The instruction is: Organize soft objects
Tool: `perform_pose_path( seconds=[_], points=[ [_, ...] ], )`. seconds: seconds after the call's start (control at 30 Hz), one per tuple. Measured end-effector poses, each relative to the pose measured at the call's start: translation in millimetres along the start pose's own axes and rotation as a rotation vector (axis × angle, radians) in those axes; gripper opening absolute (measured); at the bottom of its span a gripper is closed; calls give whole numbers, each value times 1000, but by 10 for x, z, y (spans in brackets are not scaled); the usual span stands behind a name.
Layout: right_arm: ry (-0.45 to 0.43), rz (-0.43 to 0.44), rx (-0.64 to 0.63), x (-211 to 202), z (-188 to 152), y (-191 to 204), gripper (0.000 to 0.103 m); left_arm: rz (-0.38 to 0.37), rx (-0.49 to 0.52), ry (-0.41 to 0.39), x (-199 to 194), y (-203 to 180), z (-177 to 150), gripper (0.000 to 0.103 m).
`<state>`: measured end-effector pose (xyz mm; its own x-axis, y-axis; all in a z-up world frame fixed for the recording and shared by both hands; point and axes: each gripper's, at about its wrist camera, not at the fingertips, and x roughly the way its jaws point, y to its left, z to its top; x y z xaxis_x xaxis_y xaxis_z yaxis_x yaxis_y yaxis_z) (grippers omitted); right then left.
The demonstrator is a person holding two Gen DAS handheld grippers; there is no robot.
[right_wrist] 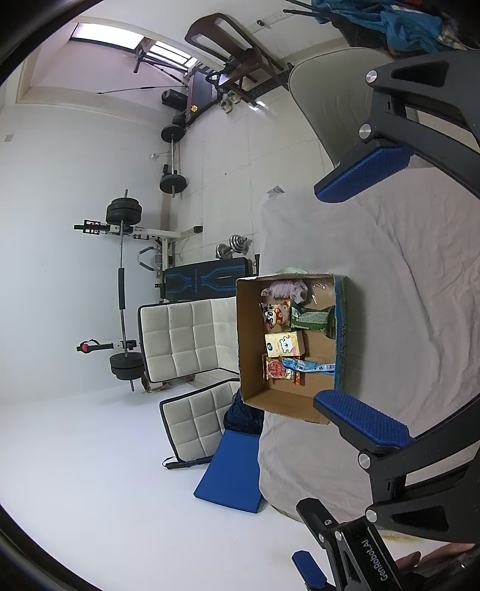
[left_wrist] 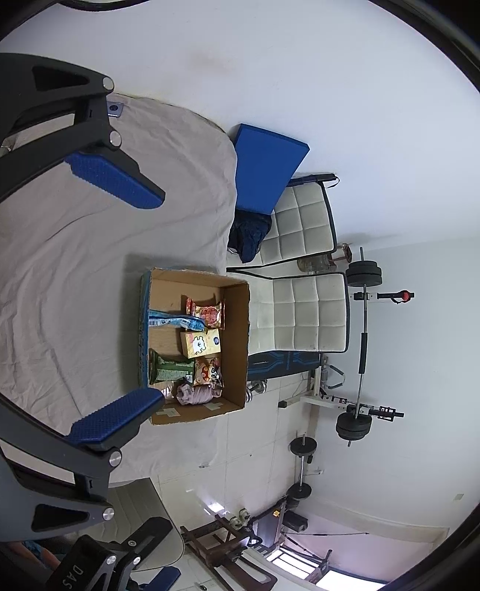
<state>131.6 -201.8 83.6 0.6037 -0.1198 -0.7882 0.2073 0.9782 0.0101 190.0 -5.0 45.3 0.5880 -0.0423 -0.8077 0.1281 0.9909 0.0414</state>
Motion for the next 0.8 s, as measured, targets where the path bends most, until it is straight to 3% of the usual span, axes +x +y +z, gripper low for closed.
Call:
perform_pose_path(
  seconds=[0.8],
  points=[
    [4, 7, 4, 10, -8, 22, 103, -8, 12, 2, -8, -31, -12, 100]
  ],
)
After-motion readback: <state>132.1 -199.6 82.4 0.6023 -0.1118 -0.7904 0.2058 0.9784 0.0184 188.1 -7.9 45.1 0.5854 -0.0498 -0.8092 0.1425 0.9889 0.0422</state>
